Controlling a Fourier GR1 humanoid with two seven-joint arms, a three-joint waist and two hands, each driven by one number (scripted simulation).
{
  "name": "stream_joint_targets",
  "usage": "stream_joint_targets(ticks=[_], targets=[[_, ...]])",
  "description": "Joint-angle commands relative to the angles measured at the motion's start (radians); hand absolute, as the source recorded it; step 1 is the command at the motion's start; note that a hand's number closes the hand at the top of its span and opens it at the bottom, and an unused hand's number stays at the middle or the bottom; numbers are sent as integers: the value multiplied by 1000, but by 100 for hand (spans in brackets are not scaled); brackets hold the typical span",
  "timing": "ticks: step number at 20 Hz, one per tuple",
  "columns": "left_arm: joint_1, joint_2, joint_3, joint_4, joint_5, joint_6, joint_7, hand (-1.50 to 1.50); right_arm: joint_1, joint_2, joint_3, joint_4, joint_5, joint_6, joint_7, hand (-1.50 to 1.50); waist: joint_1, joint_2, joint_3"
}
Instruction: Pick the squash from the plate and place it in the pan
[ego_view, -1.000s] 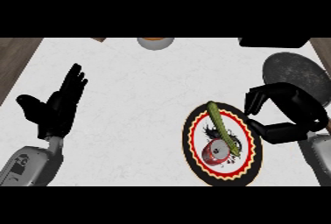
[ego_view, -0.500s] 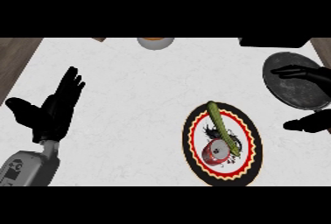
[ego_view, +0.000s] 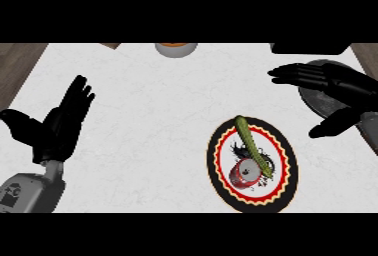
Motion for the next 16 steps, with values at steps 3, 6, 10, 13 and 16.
stream_joint_targets(ticks=[3, 6, 10, 13, 16], targets=[[9, 24, 48, -6, 11, -28, 12, 0, -56, 19, 144, -47, 193, 22, 60, -150, -16, -6, -1], [43, 22, 46, -21, 12, -45, -10, 0, -73, -21, 218, -31, 279, 92, 87, -150, -10, -6, -1], [41, 24, 55, -30, -6, -35, 18, 0, -45, 5, 296, -58, 388, 95, 130, -150, -21, -5, 0], [30, -40, 39, 16, -45, -26, -8, 0, 41, 6, 272, -168, 418, 93, 144, -150, -33, -6, 0], [63, 12, 85, -80, -25, -39, 46, 0, 47, -20, 280, -194, 488, 62, 127, -150, -28, -8, 0]])
